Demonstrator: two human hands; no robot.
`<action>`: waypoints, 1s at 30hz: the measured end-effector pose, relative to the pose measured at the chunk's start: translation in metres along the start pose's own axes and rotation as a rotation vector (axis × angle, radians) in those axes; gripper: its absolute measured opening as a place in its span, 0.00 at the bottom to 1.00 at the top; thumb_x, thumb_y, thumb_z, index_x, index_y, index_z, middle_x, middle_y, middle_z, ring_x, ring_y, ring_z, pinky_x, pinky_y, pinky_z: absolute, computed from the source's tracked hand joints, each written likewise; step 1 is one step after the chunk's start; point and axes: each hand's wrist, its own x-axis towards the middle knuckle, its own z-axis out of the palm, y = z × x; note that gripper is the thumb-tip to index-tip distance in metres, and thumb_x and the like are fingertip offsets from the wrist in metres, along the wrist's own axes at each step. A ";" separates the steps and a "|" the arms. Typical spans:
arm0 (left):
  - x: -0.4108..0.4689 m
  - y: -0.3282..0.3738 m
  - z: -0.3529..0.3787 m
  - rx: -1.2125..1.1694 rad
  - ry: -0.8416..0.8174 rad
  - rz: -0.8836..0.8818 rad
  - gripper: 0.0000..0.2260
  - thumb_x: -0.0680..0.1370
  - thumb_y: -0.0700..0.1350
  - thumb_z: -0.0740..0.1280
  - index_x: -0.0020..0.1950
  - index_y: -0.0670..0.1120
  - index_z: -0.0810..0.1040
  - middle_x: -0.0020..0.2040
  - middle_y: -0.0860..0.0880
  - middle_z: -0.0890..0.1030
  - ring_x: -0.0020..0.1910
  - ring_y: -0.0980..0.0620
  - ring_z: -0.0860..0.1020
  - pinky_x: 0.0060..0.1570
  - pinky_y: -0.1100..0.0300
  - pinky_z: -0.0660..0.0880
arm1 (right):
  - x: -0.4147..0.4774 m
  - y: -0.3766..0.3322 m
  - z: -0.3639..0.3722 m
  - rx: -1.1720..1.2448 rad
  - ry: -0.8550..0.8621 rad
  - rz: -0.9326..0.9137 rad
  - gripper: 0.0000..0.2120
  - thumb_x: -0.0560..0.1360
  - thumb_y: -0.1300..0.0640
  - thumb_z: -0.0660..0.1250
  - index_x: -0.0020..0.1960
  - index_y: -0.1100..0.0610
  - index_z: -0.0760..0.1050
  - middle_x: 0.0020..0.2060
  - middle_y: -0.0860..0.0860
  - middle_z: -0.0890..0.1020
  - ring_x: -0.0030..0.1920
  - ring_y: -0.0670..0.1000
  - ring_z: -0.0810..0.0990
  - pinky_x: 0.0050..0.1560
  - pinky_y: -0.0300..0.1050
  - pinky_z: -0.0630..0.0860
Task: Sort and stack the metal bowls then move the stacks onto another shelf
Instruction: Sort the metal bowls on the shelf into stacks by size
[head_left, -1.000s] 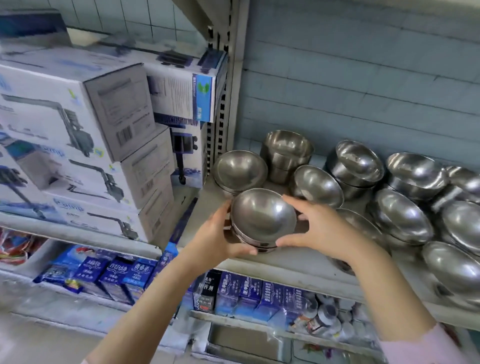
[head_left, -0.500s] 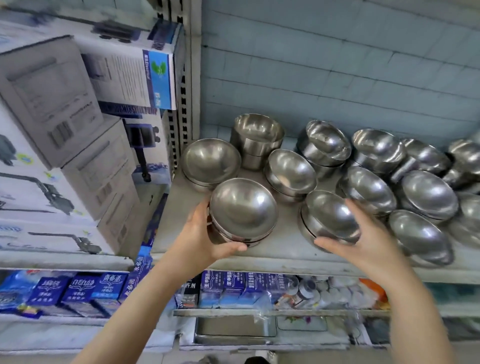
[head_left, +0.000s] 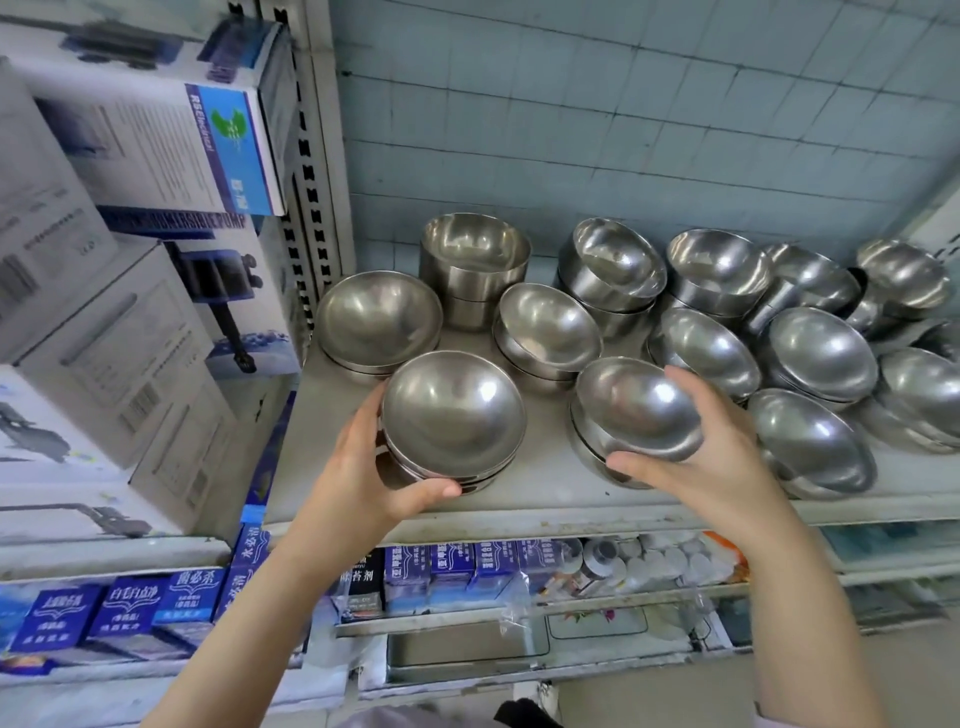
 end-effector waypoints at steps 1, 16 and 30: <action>0.000 0.000 -0.001 -0.001 -0.012 0.008 0.52 0.57 0.69 0.76 0.75 0.62 0.55 0.70 0.55 0.68 0.66 0.58 0.71 0.67 0.50 0.70 | -0.002 -0.004 -0.001 0.038 0.008 -0.019 0.45 0.60 0.43 0.81 0.69 0.31 0.60 0.68 0.38 0.63 0.75 0.48 0.59 0.69 0.50 0.64; -0.004 0.003 -0.011 -0.041 -0.087 0.031 0.44 0.64 0.63 0.74 0.75 0.58 0.58 0.68 0.55 0.72 0.67 0.56 0.72 0.67 0.55 0.71 | 0.016 -0.074 0.080 0.068 -0.260 -0.397 0.50 0.59 0.37 0.78 0.76 0.40 0.60 0.74 0.39 0.58 0.76 0.40 0.51 0.75 0.44 0.56; -0.004 0.009 -0.010 -0.071 -0.053 0.039 0.43 0.64 0.56 0.74 0.75 0.55 0.59 0.66 0.54 0.69 0.58 0.64 0.73 0.52 0.81 0.67 | 0.018 -0.068 0.089 0.044 -0.297 -0.404 0.54 0.55 0.35 0.77 0.77 0.39 0.58 0.77 0.41 0.55 0.77 0.39 0.48 0.75 0.41 0.53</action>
